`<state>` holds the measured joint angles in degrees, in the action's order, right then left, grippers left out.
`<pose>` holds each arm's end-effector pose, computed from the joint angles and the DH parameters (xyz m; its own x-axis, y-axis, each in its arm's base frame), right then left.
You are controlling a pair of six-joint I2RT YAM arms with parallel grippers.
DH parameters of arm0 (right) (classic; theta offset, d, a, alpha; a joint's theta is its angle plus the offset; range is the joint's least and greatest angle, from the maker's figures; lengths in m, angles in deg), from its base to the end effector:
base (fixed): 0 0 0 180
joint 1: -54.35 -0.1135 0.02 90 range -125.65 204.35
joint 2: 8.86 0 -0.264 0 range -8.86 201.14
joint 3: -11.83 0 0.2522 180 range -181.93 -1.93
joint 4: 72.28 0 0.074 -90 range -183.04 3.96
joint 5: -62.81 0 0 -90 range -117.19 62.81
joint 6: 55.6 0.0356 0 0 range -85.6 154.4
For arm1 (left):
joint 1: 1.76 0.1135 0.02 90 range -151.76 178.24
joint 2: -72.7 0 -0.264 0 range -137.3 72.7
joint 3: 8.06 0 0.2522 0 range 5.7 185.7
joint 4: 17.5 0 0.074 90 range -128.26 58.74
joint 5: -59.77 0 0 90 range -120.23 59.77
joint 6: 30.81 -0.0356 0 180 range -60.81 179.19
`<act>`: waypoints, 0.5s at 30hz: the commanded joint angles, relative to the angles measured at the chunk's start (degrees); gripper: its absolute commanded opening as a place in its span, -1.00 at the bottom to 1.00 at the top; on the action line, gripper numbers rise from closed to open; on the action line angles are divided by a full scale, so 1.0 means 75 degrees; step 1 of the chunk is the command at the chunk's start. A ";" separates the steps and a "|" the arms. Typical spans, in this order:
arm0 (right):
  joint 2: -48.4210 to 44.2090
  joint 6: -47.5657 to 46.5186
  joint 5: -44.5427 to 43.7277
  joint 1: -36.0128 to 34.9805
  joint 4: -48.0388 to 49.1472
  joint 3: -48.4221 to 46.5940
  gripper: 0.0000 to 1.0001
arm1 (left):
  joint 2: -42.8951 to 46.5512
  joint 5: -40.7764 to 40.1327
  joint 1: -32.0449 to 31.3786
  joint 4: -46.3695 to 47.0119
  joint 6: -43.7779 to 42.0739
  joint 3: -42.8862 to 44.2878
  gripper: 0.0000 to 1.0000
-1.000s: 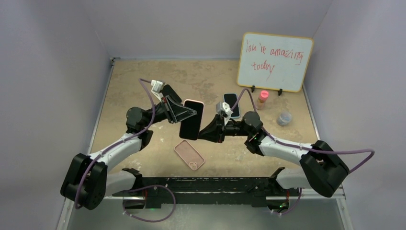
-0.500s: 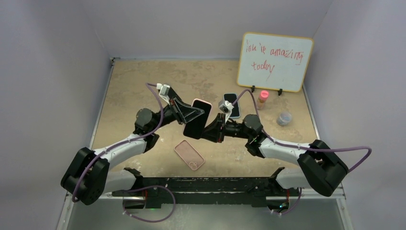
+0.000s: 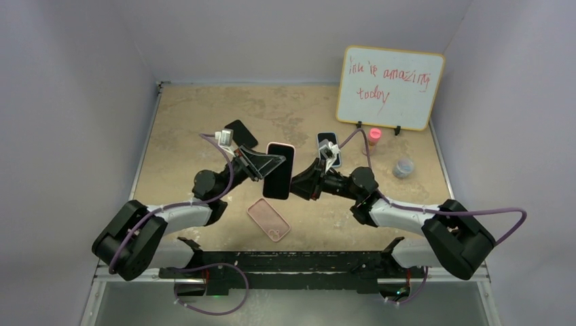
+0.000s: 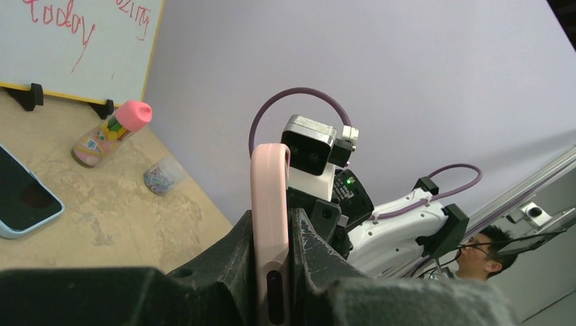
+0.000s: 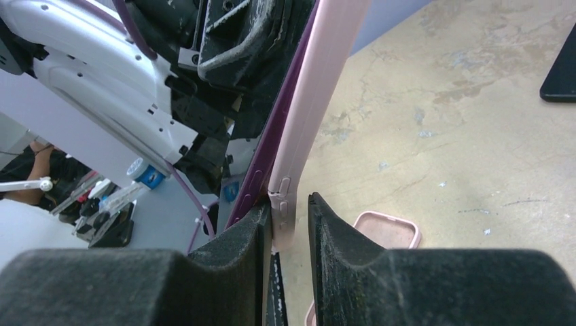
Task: Take the phone out of the phone case
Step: Remove the phone case from the phone.
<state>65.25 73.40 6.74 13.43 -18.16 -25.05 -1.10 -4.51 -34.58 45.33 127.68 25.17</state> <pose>0.1741 0.1772 0.2449 -0.4254 0.3223 -0.8457 -0.8742 0.0956 0.4761 0.1900 -0.1409 0.2432 -0.6516 -0.5771 -0.4923 0.5990 0.0068 -0.8007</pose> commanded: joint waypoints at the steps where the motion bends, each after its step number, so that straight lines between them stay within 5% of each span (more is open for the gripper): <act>1: -0.0154 0.0405 -0.0910 0.0125 0.2671 -0.0479 -0.44 | -0.0521 0.0680 -0.0579 0.0115 0.0100 -0.0340 -1.00; 9: -0.0096 0.0370 -0.1019 0.0230 0.2117 -0.0383 -0.79 | -0.1768 0.0643 -0.0792 0.0694 -0.0001 -0.0207 -0.99; 11: -0.0118 0.0345 -0.1133 0.0312 0.1669 -0.0310 -0.99 | -0.2068 0.0584 -0.0793 0.0545 -0.0245 -0.0188 -0.77; 15: -0.0193 0.0150 -0.1630 0.0425 0.0753 0.0041 -1.00 | -0.2564 0.0301 -0.0781 -0.0122 -0.0910 -0.0062 -0.32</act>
<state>66.54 75.94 3.50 15.92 -21.57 -22.73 -15.46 -9.43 -37.20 54.47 128.00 25.45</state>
